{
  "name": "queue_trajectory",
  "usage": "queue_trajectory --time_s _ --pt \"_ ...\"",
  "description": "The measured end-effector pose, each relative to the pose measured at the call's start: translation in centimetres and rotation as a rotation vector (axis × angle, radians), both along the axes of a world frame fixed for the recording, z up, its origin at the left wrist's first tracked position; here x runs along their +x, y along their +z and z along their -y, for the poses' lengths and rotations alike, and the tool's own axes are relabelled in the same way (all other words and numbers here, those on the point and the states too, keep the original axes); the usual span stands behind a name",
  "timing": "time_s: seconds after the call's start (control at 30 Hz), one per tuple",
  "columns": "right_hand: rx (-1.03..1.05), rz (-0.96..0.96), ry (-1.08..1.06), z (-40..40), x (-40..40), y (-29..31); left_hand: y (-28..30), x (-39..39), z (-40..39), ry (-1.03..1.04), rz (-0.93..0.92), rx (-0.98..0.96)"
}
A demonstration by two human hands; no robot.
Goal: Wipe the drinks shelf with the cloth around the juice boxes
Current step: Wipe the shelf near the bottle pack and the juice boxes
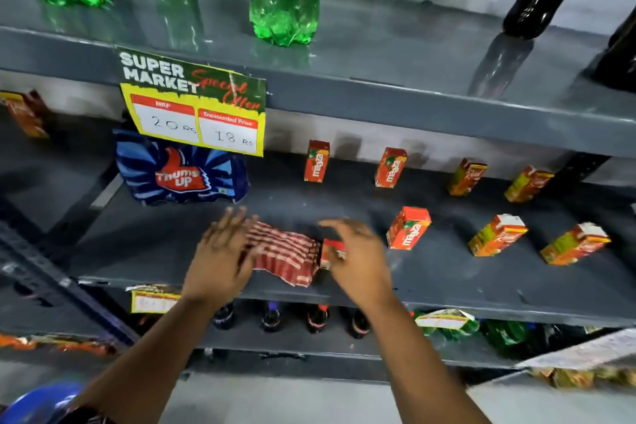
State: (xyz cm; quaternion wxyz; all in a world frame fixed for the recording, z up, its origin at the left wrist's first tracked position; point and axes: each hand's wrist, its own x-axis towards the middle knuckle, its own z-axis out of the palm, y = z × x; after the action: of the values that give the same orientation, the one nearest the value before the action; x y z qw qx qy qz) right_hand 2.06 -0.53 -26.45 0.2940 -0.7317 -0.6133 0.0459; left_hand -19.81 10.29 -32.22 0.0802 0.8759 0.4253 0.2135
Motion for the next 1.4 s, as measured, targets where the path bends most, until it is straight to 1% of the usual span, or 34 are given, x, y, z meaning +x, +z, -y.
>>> queue_trajectory --time_s 0.03,0.07,0.1,0.13,0.2,0.3,0.4,0.47,0.6,0.67,0.83,0.93,1.07,1.13,1.17,1.2,1.27,1.3,1.33,1.37,1.4 --pt "-0.084 0.026 -0.096 1.1 1.8 -0.5 -0.5 0.7 0.4 -0.057 -0.062 -0.011" --pt "-0.197 0.054 -0.147 2.0 3.2 -0.8 -1.0 1.3 0.8 -0.095 -0.121 -0.024" --pt "-0.300 0.051 -0.159 2.5 4.1 -1.5 -1.4 1.6 1.1 -0.105 -0.160 -0.039" --pt "-0.352 0.009 -0.146 2.6 4.4 -1.9 -1.7 1.7 1.4 -0.092 -0.179 -0.049" --pt "-0.338 -0.096 -0.114 2.4 4.5 -2.6 -2.1 1.5 2.3 -0.043 -0.182 -0.051" --pt "-0.234 -0.206 -0.139 2.0 4.2 -2.4 -2.2 0.4 3.5 0.000 -0.191 -0.017" --pt "-0.128 -0.239 -0.213 0.9 3.3 -0.8 -2.2 -0.8 3.4 0.003 -0.209 -0.011" --pt "-0.107 -0.233 -0.271 -0.7 2.7 0.7 -2.4 -1.0 3.3 -0.003 -0.217 -0.020" --pt "-0.179 -0.209 -0.355 -4.5 1.5 2.7 -2.9 -1.0 3.6 -0.006 -0.170 -0.041" --pt "-0.224 -0.179 -0.355 -6.1 0.7 3.4 -2.9 -1.0 3.6 -0.001 -0.150 -0.050" --pt "-0.434 -0.044 -0.318 -9.2 -0.9 4.7 -2.6 -0.9 3.7 0.008 -0.136 -0.058" --pt "-0.524 -0.015 -0.308 -9.9 -1.0 5.2 -2.6 -0.9 3.8 0.010 -0.118 -0.067" --pt "-0.577 -0.044 -0.264 -9.7 -0.3 5.5 -2.7 -1.0 3.7 0.007 -0.122 -0.082" --pt "-0.617 -0.029 -0.244 -9.0 -0.2 6.3 -2.7 -0.9 3.7 0.004 -0.121 -0.083" --pt "-0.583 0.017 -0.250 -8.5 -0.3 6.6 -2.7 -0.9 3.8 0.005 -0.118 -0.080" --pt "-0.482 0.078 -0.268 -7.9 -0.5 6.8 -2.6 -0.8 3.8 0.005 -0.112 -0.077" --pt "-0.126 0.193 -0.251 -6.3 -1.7 6.5 -2.5 -0.7 3.9 0.007 -0.088 -0.079" --pt "0.038 0.210 -0.180 -5.3 -2.8 6.0 -2.5 -0.6 4.0 0.012 -0.078 -0.084" --pt "0.109 0.172 -0.059 -4.4 -3.9 5.2 -2.5 -0.5 4.0 0.016 -0.072 -0.092" --pt "0.061 0.089 0.088 -3.7 -5.0 4.2 -2.4 -0.4 4.1 0.018 -0.066 -0.099" --pt "-0.091 -0.002 0.225 -3.3 -5.9 3.0 -2.4 -0.3 4.2 0.014 -0.052 -0.110"
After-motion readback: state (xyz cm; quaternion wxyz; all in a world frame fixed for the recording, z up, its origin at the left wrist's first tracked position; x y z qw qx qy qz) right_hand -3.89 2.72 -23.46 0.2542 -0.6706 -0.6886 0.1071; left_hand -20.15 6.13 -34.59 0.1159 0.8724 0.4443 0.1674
